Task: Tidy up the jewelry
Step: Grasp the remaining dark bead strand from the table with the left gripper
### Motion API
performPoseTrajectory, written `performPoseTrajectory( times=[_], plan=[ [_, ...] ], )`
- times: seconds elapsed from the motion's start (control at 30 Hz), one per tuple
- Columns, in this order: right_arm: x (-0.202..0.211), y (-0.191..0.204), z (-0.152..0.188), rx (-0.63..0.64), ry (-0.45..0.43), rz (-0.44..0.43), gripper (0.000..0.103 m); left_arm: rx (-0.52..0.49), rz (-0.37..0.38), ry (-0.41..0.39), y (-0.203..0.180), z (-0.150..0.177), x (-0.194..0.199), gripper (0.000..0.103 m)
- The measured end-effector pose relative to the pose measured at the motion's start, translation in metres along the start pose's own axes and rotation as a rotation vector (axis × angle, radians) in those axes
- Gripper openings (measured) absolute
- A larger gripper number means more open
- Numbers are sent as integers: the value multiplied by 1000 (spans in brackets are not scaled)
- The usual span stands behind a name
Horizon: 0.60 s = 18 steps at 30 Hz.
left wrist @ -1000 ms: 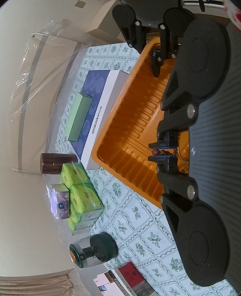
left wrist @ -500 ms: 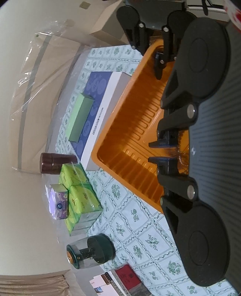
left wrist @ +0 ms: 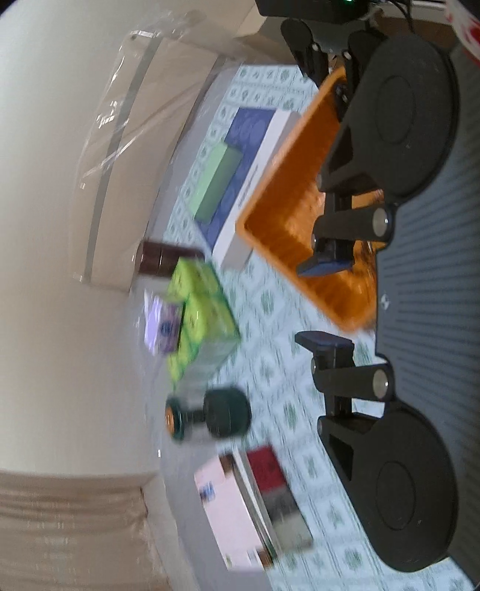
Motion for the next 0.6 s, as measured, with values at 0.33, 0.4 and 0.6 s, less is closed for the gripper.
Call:
performPoseTrajectory(
  times=[0.33, 0.4, 0.6],
  plan=[
    [2, 0, 1, 2, -3, 3, 5, 89, -196, 43, 79, 67, 54, 36],
    [3, -1, 1, 1, -2, 2, 5, 105, -218, 64, 84, 87, 58, 38],
    [3, -2, 0, 1, -3, 2, 5, 112, -259, 118, 85, 138, 57, 47]
  ],
)
Point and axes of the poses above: each gripper's, at about its wrist camera, not at the fingertips, and x roughly against the way its jaws point, y to its left, z to its underside, the point moved 3 cm from there along -x, roughly the way its jaws point
